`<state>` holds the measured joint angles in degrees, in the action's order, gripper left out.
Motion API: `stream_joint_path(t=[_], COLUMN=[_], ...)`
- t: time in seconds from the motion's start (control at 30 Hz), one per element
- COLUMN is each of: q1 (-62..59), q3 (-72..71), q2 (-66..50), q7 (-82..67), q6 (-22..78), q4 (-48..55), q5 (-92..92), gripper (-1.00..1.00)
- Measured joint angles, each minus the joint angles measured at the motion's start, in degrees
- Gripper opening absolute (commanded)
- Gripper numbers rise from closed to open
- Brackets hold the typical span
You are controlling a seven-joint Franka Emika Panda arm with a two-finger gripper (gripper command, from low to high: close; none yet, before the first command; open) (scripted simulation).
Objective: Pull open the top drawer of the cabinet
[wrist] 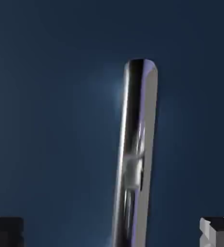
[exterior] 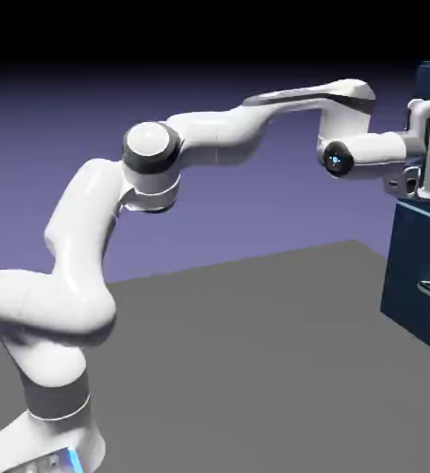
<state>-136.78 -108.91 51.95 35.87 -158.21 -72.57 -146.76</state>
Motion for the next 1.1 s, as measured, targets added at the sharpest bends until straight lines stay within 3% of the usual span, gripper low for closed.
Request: stream_joint_path(t=[0.33, 0.37, 0.43, 1.1], q1=[-12.2, -12.51, -12.51, 16.4], q3=[-0.35, -0.35, -0.35, 12.22], q2=[11.4, 11.69, 11.69, -4.02], q7=[17.91, 18.37, 18.37, -5.22], q6=[-4.63, -4.74, -4.74, 6.99], q4=[20.77, 21.3, 21.3, -20.21], q5=[7.54, 7.73, 7.73, -3.87], gripper=[0.0, -1.0, -1.0, -1.0])
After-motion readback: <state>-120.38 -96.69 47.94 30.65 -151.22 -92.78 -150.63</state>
